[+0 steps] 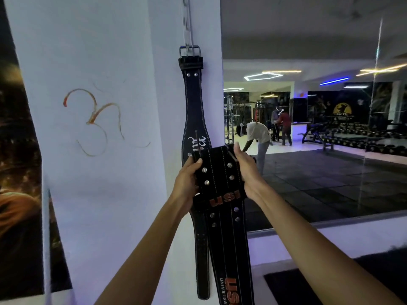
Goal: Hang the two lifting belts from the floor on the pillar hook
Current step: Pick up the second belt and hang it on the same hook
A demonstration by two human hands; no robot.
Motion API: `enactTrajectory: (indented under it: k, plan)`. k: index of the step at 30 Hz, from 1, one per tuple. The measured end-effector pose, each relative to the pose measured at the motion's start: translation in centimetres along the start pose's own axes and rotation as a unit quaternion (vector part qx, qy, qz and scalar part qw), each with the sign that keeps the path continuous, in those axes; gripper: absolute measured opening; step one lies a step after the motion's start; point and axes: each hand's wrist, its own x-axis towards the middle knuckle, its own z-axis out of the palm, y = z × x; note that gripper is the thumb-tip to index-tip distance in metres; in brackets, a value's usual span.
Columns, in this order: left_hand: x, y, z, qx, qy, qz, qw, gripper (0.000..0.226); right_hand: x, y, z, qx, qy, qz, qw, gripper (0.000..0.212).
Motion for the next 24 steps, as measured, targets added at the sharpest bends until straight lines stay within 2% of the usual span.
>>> enactTrajectory:
  k: [3, 7, 10, 12, 14, 17, 20, 24]
  plan:
    - [0.4, 0.0, 0.4, -0.033, 0.011, -0.009, 0.999, 0.031, 0.2, -0.2, 0.0, 0.019, 0.004, -0.002, 1.000, 0.029]
    - [1.7, 0.0, 1.0, -0.045, 0.060, -0.004, 0.997, 0.040, 0.4, 0.4, 0.3, 0.014, 0.009, -0.069, 0.997, 0.021]
    - [2.6, -0.3, 1.1, -0.018, 0.095, 0.016, 0.995, 0.035, 0.4, 1.0, 0.4, 0.022, 0.034, -0.090, 0.995, 0.022]
    - [3.2, -0.1, 1.0, -0.012, 0.101, -0.020, 0.995, 0.032, 0.5, 1.3, 0.5, 0.032, 0.046, -0.106, 0.993, 0.023]
    - [3.8, 0.3, 0.7, -0.026, 0.073, -0.073, 0.994, 0.029, 0.7, 1.4, 0.7, 0.041, 0.063, -0.110, 0.991, 0.025]
    - [4.1, 0.8, -0.6, -0.013, -0.029, -0.127, 0.991, 0.029, 1.3, 1.7, 0.5, 0.043, 0.104, -0.072, 0.991, 0.025]
    - [4.1, 1.2, -1.6, 0.008, -0.083, -0.115, 0.990, 0.024, 1.6, 2.2, 0.5, 0.055, 0.112, -0.044, 0.991, 0.024]
    - [3.7, 1.0, -1.4, 0.016, -0.065, -0.070, 0.995, 0.021, 1.9, 2.6, 1.3, 0.060, 0.127, -0.031, 0.990, 0.027]
